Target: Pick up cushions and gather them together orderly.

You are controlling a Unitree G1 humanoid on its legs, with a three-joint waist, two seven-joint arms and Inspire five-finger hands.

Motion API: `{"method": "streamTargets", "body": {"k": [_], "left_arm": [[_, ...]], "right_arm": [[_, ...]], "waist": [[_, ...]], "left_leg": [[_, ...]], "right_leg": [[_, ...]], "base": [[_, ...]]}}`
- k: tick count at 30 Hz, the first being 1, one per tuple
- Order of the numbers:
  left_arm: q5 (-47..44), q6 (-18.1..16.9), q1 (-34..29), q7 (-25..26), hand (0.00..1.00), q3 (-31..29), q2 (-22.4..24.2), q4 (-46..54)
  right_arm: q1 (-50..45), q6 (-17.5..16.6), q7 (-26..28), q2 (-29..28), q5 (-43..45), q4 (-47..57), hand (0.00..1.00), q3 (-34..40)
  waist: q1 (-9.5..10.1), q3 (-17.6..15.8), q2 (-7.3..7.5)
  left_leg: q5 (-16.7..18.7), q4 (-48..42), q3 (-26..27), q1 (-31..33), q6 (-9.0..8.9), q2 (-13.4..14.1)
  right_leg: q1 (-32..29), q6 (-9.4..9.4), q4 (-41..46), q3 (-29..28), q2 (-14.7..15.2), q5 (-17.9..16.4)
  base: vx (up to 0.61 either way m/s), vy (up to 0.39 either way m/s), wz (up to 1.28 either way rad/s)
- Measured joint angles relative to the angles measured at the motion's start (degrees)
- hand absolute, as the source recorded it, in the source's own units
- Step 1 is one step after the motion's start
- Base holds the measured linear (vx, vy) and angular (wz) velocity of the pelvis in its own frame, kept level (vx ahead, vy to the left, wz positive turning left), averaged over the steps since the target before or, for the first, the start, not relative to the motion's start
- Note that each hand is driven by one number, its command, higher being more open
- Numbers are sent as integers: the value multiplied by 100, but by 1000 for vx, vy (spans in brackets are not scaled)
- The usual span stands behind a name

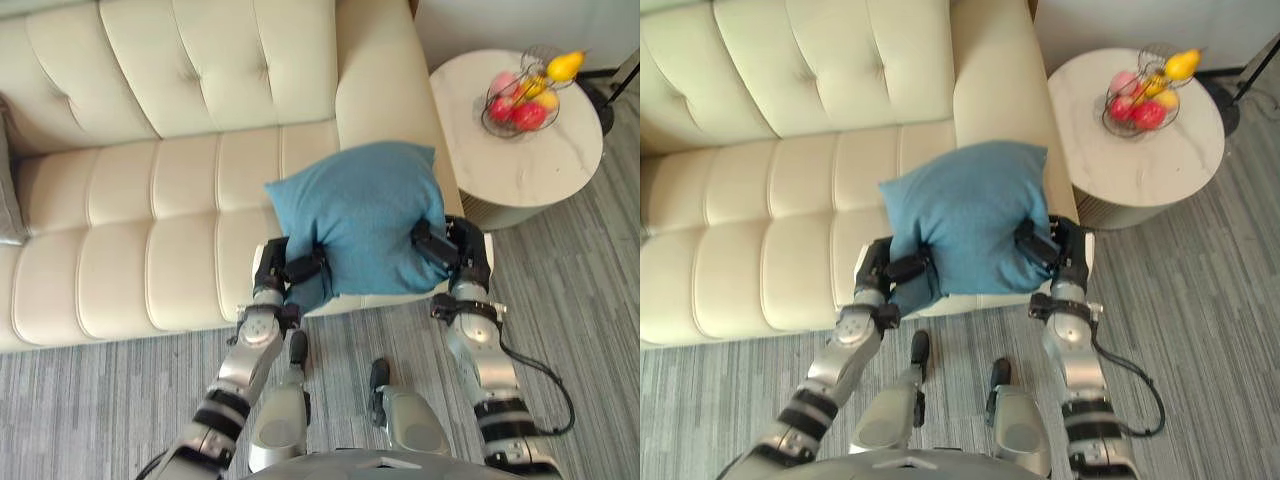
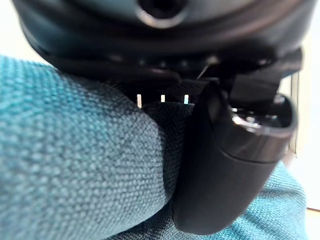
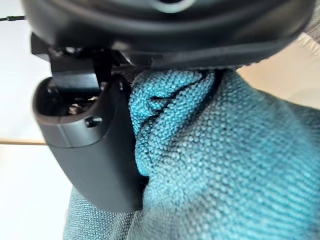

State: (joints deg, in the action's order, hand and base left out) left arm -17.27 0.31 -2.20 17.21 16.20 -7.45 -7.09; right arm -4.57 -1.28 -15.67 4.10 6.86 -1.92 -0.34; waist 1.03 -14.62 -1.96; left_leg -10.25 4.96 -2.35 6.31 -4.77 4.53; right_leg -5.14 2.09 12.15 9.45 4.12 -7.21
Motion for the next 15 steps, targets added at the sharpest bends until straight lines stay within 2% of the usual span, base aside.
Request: {"method": "streamTargets", "body": {"k": [2,4,8,10,13,15], "left_arm": [[2,7,-463,-40,0,-62,122,413],[3,9,-698,-82,0,-108,191,660],[115,8,-1310,-131,0,-139,234,1432],[131,2,-1392,-136,0,-140,258,1548],[211,-1,-1401,-141,0,-138,298,1598],[214,-1,-1399,-137,0,-138,299,1597]], "right_arm": [[-399,-1,63,-124,-7,409,0,-1],[-609,-2,97,-202,-19,664,0,-15],[-1113,-84,137,-357,-290,1289,0,-120],[-1226,-177,136,-402,-351,1385,0,-138],[-1251,-230,103,-392,-479,1388,0,-139],[-1196,-252,60,-333,-588,1295,0,-130]], "waist": [[3,243,3],[6,353,20],[43,801,80],[62,906,92],[51,977,170],[45,1054,153]], "left_leg": [[66,0,16,-67,-3,11],[94,0,23,-163,3,11],[191,0,24,-372,21,9],[208,-4,-40,-437,7,-5],[397,-447,-451,-242,-32,-87],[628,-817,-381,122,177,-21]], "right_leg": [[77,0,-38,-5,-7,0],[184,0,-65,-4,-7,0],[457,13,-169,26,-5,6],[590,22,-200,117,3,-1],[839,35,-193,503,28,-76],[833,4,-190,811,13,-54]], "base": [[0,0,0],[0,0,0],[-6,6,3],[-27,4,22],[-65,-16,63],[-82,-27,85]]}}
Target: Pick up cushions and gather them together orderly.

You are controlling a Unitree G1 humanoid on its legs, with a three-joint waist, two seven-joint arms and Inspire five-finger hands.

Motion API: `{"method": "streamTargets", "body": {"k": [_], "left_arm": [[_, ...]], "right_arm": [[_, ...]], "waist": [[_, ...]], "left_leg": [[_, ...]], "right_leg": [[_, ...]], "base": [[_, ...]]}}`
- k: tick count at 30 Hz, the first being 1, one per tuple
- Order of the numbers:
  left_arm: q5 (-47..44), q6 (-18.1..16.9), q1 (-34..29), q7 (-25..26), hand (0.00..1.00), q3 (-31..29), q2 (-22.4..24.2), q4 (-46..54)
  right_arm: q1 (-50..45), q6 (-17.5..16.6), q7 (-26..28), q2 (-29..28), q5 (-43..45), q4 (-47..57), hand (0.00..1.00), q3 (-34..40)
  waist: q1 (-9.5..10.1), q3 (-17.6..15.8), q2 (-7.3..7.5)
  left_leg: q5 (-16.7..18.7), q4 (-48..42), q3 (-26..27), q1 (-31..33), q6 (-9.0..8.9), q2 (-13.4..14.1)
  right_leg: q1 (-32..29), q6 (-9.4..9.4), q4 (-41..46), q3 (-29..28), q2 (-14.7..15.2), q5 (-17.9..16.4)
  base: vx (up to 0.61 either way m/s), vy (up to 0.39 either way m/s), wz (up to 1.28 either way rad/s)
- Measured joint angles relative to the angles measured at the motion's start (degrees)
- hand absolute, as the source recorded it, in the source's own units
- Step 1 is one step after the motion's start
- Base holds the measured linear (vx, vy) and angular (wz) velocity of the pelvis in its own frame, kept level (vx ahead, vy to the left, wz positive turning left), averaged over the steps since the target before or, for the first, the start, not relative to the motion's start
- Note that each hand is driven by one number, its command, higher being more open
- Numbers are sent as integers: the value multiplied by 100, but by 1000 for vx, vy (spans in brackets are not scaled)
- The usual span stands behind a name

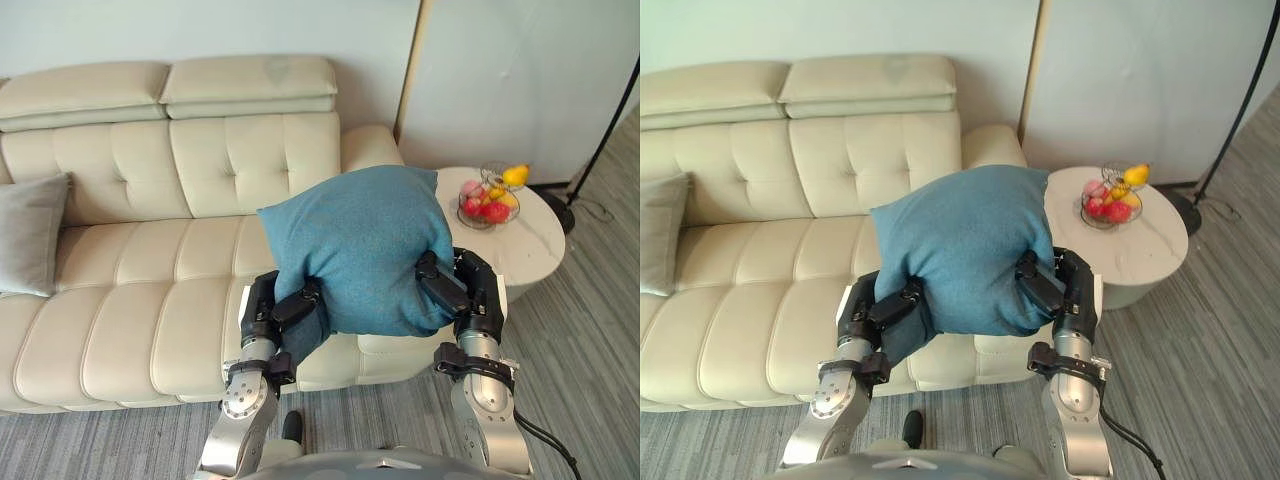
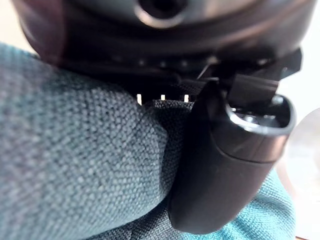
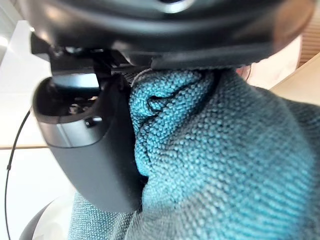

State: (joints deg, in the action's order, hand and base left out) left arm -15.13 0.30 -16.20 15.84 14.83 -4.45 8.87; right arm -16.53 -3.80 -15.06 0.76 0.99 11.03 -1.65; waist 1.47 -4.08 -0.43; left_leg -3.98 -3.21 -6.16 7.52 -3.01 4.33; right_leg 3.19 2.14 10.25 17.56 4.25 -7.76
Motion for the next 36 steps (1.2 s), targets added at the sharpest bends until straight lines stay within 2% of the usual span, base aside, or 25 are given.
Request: {"method": "streamTargets", "body": {"k": [1,4,5,6,7,8,9,11,14,15,16,17,18,19,23,24,26,27,28,29,31,33,34,35,36], "left_arm": [[-2,0,2,2,0,23,2,-27],[-2,0,23,12,0,123,9,-92],[-9,0,48,20,0,306,34,-247],[-9,0,50,20,0,334,43,-266],[-11,0,143,24,0,509,69,-401],[-10,0,232,19,0,550,66,-481],[-9,0,395,20,0,604,23,-577],[-8,0,486,24,0,602,-96,-585],[-9,1,500,23,0,608,-92,-652],[-7,2,499,23,0,598,-102,-655],[-6,3,499,21,0,548,-103,-656],[-6,4,500,18,0,482,-106,-656],[-5,10,500,18,0,447,-118,-657],[-6,13,499,11,0,447,-166,-657],[-6,24,499,-37,0,459,-264,-657],[-5,28,499,-64,0,463,-264,-657],[0,27,499,-125,0,470,-264,-656],[3,33,489,-135,0,547,-224,-671],[9,29,467,-143,0,657,-204,-668],[7,27,466,-148,0,660,-203,-668],[-4,31,455,-150,0,647,-191,-669],[-13,30,324,-151,0,612,-134,-645],[-24,22,286,-159,0,602,-115,-608],[-53,-11,292,-173,0,485,33,-562],[-57,-25,296,-175,0,467,55,-558]], "right_arm": [[64,-2,-52,13,-98,-177,0,42],[287,2,-85,124,-94,-605,0,136],[300,17,-105,205,-90,-764,0,306],[300,17,-110,216,-90,-777,0,327],[304,18,-138,276,-90,-844,0,486],[332,18,-156,272,-90,-920,0,554],[381,34,-174,223,-87,-1043,0,622],[440,50,-179,102,-89,-1165,0,656],[469,64,-175,84,-90,-1322,0,676],[514,77,-173,79,-90,-1428,0,671],[605,77,-171,60,-90,-1564,0,657],[689,77,-154,37,-90,-1680,0,641],[713,79,-117,-11,-88,-1739,0,644],[711,79,-100,-37,-88,-1779,0,642],[709,79,-53,-12,-86,-1805,0,643],[696,79,-53,1,-86,-1805,0,644],[660,78,-56,21,-84,-1799,0,641],[587,77,-65,103,-77,-1791,0,643],[416,82,-65,161,-69,-1691,0,643],[385,84,-65,154,-67,-1648,0,642],[208,152,-68,111,-65,-1298,0,640],[-53,196,-76,152,-64,-826,0,518],[-97,197,-97,161,-67,-574,0,491],[13,179,-112,162,-75,-356,0,483],[37,174,-112,161,-75,-333,0,481]], "waist": [[-11,63,53],[-20,89,62],[-61,188,-57],[-68,210,-85],[-123,327,-275],[-164,338,-285],[-168,309,-224],[-192,238,-85],[-195,183,-38],[-178,93,-10],[-163,-10,15],[-194,-104,15],[-233,-185,-14],[-280,-249,-80],[-374,-268,-85],[-409,-264,-79],[-491,-220,-19],[-562,-174,-113],[-511,-78,-260],[-498,-71,-272],[-483,-96,-232],[-408,-139,-179],[-245,-138,-181],[-94,-133,-180],[-85,-134,-177]], "left_leg": [[231,-181,536,175,264,153],[654,-1259,1606,520,581,528],[717,-1589,2069,521,529,797],[720,-1585,2099,511,512,816],[577,-1284,2097,373,190,823],[459,-1066,2084,330,-161,720],[346,-832,2118,238,-38,439],[386,-830,2121,257,133,153],[644,-1100,2148,340,393,-79],[833,-1232,2215,303,476,-192],[931,-1228,2261,206,593,-272],[964,-1204,2260,126,642,-299],[973,-1130,2201,70,658,-306],[970,-737,2042,-63,658,-374],[904,61,1909,-446,588,-680],[859,118,1908,-539,584,-760],[802,55,1880,-635,669,-969],[900,-144,1731,-630,769,-984],[1123,-482,1623,-525,687,-864],[1144,-615,1616,-491,660,-833],[1322,-1606,1726,-177,420,-718],[1490,-3456,2154,308,356,-289],[1748,-4245,2410,525,374,183],[1955,-4201,2312,780,355,507],[1979,-4119,2274,811,348,533]], "right_leg": [[8,-49,-66,245,78,34],[58,-50,-114,554,256,79],[124,31,-185,801,343,128],[124,45,-194,832,354,136],[114,147,-227,974,411,197],[116,196,-231,1049,511,227],[105,310,-231,1046,742,306],[89,408,-177,1044,1023,365],[-183,408,520,916,1416,365],[-459,290,1195,657,1677,388],[-728,-110,1756,471,1841,431],[-936,-268,2180,231,1840,346],[-1130,-182,2468,-56,1612,94],[-1391,26,2483,-314,1034,-205],[-1727,-7,1757,-93,278,-256],[-1694,-32,1469,-81,196,-235],[-1596,-299,938,-226,110,-41],[-1474,-429,910,-276,79,170],[-1263,-420,683,-114,-10,162],[-1199,-412,621,-60,-15,176],[-885,-410,409,92,-11,192],[-287,-413,117,62,-99,189],[30,-442,-90,-120,-204,162],[72,-449,-115,-371,-218,155],[71,-448,-111,-401,-212,154]], "base": [[-30,-9,69],[-3,51,68],[-2,111,71],[25,168,81],[53,258,57],[54,361,64],[35,324,38],[24,340,25],[32,292,10],[36,466,-11],[16,377,-14],[5,304,-5],[12,174,22],[44,178,28],[99,86,33],[189,53,50],[219,1,61],[268,-24,68],[309,-26,59],[355,-45,43],[304,-42,38],[302,-14,5],[408,77,-70],[376,170,-76],[249,159,-71]]}}
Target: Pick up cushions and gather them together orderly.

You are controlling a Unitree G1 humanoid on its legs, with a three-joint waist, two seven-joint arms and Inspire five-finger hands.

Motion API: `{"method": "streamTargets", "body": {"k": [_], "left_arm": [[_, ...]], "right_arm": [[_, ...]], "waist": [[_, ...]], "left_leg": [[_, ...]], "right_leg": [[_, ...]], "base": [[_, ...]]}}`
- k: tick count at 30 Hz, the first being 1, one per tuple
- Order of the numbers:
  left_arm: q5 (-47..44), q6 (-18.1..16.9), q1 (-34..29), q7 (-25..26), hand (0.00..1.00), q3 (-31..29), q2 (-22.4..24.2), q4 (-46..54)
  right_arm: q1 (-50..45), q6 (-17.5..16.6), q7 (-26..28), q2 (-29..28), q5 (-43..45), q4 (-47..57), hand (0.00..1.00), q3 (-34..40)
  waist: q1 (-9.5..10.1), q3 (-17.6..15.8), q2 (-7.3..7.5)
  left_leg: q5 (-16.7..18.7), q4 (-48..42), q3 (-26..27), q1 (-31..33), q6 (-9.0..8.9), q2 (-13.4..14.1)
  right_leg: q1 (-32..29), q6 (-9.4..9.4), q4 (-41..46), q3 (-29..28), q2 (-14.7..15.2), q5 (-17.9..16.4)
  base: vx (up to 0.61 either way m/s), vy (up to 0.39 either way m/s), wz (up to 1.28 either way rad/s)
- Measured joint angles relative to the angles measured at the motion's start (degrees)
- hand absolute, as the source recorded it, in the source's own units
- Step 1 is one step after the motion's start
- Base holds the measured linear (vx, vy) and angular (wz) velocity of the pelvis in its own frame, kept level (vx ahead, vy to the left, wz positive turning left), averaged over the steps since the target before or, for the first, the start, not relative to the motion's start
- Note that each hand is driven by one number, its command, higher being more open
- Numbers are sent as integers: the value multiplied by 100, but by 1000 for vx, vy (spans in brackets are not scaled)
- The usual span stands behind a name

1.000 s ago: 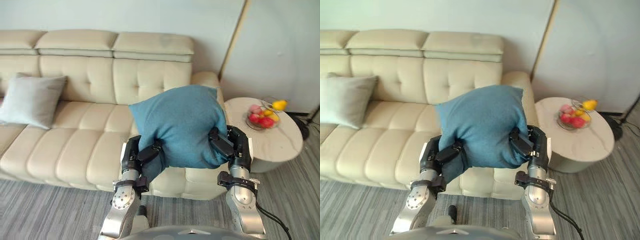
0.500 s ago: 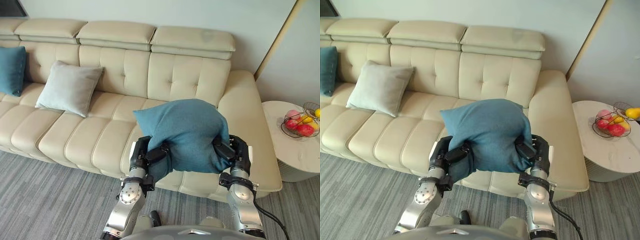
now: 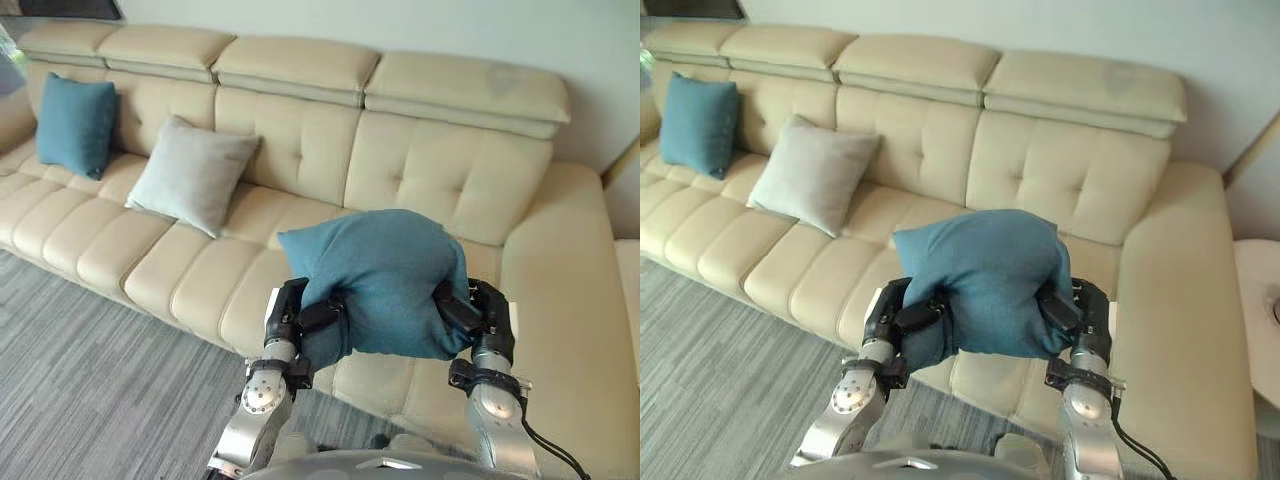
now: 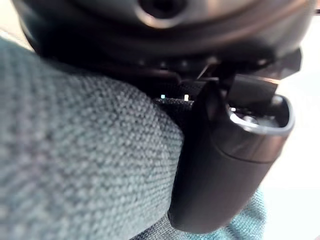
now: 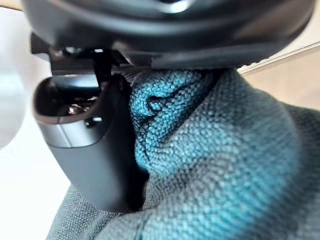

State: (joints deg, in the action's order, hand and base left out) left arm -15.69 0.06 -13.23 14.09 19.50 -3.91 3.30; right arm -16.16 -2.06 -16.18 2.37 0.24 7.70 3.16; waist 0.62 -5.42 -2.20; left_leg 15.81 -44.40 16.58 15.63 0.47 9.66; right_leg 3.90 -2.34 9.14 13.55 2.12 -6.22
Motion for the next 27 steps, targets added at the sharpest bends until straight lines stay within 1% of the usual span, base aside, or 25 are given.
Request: {"method": "streamTargets", "body": {"k": [1,2,3,4,5,6,7,8,9,11,15,16,18,22,23,24,26,27], "left_arm": [[-2,-40,13,-14,0,-55,67,24],[1,-56,-1,-18,0,-65,98,116],[3,-76,-41,-23,0,-69,94,221],[7,-80,-21,-22,0,-90,37,206],[19,-81,-33,-17,0,-99,32,217],[51,-80,-33,-15,0,-112,32,215],[52,-80,-84,-11,0,-129,27,216],[52,-80,-112,-10,0,-144,27,216],[52,-80,-156,-10,0,-169,27,216],[52,-80,-193,-11,0,-171,27,216],[55,-80,-291,-14,0,-152,25,217],[58,-80,-296,-14,0,-127,18,217],[69,-80,-295,-8,0,-86,2,217],[191,-79,-183,115,0,-16,-25,209],[285,-79,-37,227,0,-16,-30,208],[293,-79,42,278,0,-16,-35,208],[302,-79,450,524,0,-19,-95,201],[303,-79,527,568,0,-19,-101,196]], "right_arm": [[79,-33,-3,-4,-1,55,0,-6],[126,-72,-20,-3,0,63,0,-6],[139,-82,-29,14,-1,51,0,-7],[140,-57,-31,-76,7,-6,0,-10],[102,-54,-30,-166,3,-13,0,-14],[102,-55,-33,-247,-1,-12,0,-20],[102,-51,-31,-246,-7,-21,0,-45],[99,-47,-29,-247,-7,-22,0,-64],[96,-44,-26,-250,-14,-32,0,-108],[69,-40,-26,-243,-17,-33,0,-124],[-29,-37,-29,-174,-63,-34,0,-199],[-42,-36,-47,-173,-127,-34,0,-199],[-42,-27,-104,-174,-309,-34,0,-202],[66,-18,-315,-145,-566,-63,0,-277],[237,-16,-436,-96,-722,-137,0,-345],[327,-8,-495,-66,-766,-174,0,-385],[830,87,-696,33,-880,-358,0,-513],[915,97,-723,35,-933,-393,0,-514]], "waist": [[35,-10,14],[50,7,-19],[47,28,-42],[32,23,137],[25,43,228],[19,5,292],[42,-5,277],[52,-5,276],[59,-6,276],[65,-8,279],[61,-4,293],[53,11,313],[32,34,347],[-12,73,415],[-69,74,415],[-72,75,413],[-75,65,401],[-70,64,399]], "left_leg": [[18,493,-205,45,-32,66],[-255,1575,-557,-105,-131,93],[-998,2305,-859,-311,-499,127],[-998,2237,-811,-359,-454,-33],[-975,2224,-810,-409,-437,-131],[-940,1999,-975,-349,-377,-234],[-858,1866,-1068,-346,-260,-253],[-830,1829,-1070,-347,-251,-260],[-791,1821,-1070,-368,-249,-262],[-752,1933,-1047,-472,-304,-251],[-750,2615,-1034,-880,-364,-285],[-843,2863,-919,-953,-473,-291],[-929,3063,-773,-966,-488,-289],[-1063,3290,-579,-789,-469,-284],[-1132,3329,-559,-608,-439,-286],[-1157,3350,-541,-522,-427,-284],[-1252,3415,-434,-193,-387,-264],[-1264,3419,-426,-146,-380,-264]], "right_leg": [[-5,10,24,-121,49,-6],[-24,187,172,-258,106,-124],[-7,493,313,-423,110,-413],[21,574,335,-518,276,-549],[1,589,330,-576,392,-562],[21,593,322,-626,478,-562],[45,620,288,-671,482,-536],[52,629,272,-690,489,-522],[70,676,211,-802,485,-479],[113,676,130,-893,467,-472],[89,656,34,-1130,460,-458],[8,641,-44,-1252,443,-405],[-141,627,-108,-1407,435,-318],[-500,618,-231,-1596,426,-113],[-708,617,-222,-1636,423,-37],[-811,620,-217,-1666,418,6],[-1238,637,-209,-1734,404,152],[-1302,643,-194,-1735,405,165]], "base": [[177,196,-53],[191,252,-71],[259,335,-54],[206,262,-39],[149,172,-23],[116,114,-36],[79,74,-32],[75,53,-36],[49,33,-23],[46,17,-22],[-8,2,-38],[-27,-8,-39],[-13,10,-43],[11,30,-28],[1,35,-11],[-15,46,-22],[-26,38,-23],[-40,24,-7]]}}
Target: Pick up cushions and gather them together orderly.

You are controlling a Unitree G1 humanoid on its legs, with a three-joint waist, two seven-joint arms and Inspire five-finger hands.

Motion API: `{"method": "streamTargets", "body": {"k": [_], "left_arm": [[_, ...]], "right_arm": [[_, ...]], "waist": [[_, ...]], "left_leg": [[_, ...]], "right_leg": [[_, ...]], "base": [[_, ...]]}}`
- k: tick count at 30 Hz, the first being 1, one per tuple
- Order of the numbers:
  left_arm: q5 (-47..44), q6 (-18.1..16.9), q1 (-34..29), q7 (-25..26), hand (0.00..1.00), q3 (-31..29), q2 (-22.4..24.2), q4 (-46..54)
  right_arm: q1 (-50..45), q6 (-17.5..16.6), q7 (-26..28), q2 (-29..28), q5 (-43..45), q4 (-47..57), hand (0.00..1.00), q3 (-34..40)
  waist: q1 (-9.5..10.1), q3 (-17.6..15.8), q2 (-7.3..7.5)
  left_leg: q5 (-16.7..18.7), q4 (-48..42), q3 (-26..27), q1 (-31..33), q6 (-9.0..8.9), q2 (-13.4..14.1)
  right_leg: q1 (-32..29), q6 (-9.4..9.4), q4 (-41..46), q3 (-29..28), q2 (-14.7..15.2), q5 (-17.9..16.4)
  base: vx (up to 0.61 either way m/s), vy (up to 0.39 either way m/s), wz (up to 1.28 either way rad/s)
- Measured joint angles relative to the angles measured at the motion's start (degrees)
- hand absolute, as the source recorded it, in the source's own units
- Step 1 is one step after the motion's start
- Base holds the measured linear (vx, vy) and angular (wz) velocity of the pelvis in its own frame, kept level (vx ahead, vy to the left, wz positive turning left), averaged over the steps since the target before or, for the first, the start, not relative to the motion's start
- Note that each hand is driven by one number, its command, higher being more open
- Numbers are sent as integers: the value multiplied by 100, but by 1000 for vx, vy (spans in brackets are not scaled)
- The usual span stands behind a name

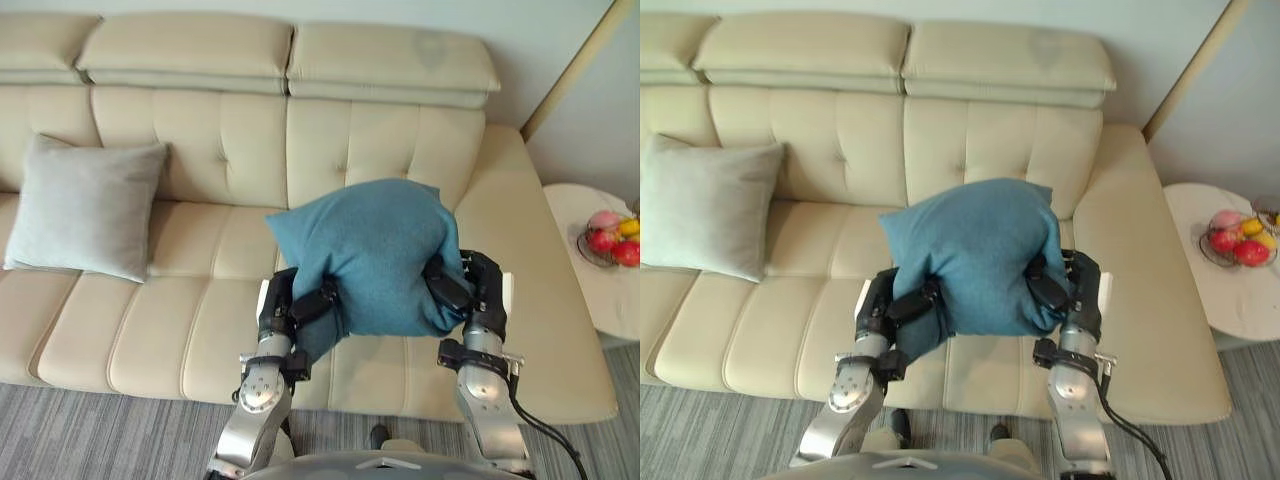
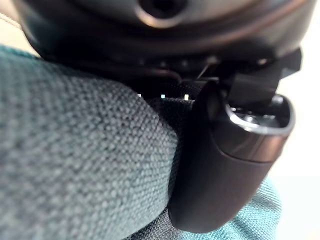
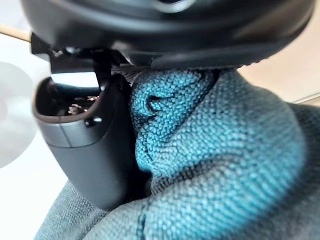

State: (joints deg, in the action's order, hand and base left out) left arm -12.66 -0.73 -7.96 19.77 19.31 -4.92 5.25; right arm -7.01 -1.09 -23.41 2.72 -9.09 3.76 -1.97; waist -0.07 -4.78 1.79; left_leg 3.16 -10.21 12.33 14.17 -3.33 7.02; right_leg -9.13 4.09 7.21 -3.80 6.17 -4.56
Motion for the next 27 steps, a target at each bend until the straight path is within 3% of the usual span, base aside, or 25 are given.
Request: {"method": "streamTargets", "body": {"k": [5,11,12,17,20,23,27], "left_arm": [[209,-1,910,467,0,-5,-2,-7],[219,-3,2513,1061,0,-153,-2,-333],[219,-20,3183,1236,100,-185,-73,-641],[218,-47,5114,1519,100,-188,-399,-1713],[219,-52,5887,1545,100,-238,-490,-2314],[220,-55,6990,1553,100,-407,-592,-3224],[221,-56,7715,1440,100,-505,-671,-4083]], "right_arm": [[874,33,-418,76,-41,-120,0,-58],[2392,55,-977,225,-41,-451,0,-38],[2949,65,-1175,282,-41,-644,100,-4],[4597,79,-1519,454,-35,-1560,100,332],[5243,105,-1588,468,20,-2171,100,521],[6195,268,-1586,640,310,-3103,100,643],[6740,307,-1506,689,623,-3662,100,708]], "waist": [[140,-40,-60],[256,-255,-156],[273,-368,-167],[278,-705,-207],[282,-889,-228],[283,-1147,-291],[279,-1394,-317]], "left_leg": [[-143,1,9,528,55,44],[-355,-9,-38,1129,64,49],[-456,-8,-67,1314,67,57],[-824,170,-190,1838,26,80],[-1034,404,-197,1913,2,97],[-1337,747,-208,2093,-14,106],[-1584,1006,-220,2246,-37,145]], "right_leg": [[-756,-1,440,22,-23,5],[-1490,6,780,72,-22,-1],[-1678,7,818,79,-15,0],[-2267,47,909,176,-54,38],[-2444,31,912,179,-104,117],[-2756,20,866,182,-175,257],[-2964,0,748,203,-236,376]], "base": [[-54,-17,-2],[-90,-35,4],[-155,-60,9],[-126,-50,8],[-74,-44,1],[-56,-45,-3],[3,-44,-2]]}}
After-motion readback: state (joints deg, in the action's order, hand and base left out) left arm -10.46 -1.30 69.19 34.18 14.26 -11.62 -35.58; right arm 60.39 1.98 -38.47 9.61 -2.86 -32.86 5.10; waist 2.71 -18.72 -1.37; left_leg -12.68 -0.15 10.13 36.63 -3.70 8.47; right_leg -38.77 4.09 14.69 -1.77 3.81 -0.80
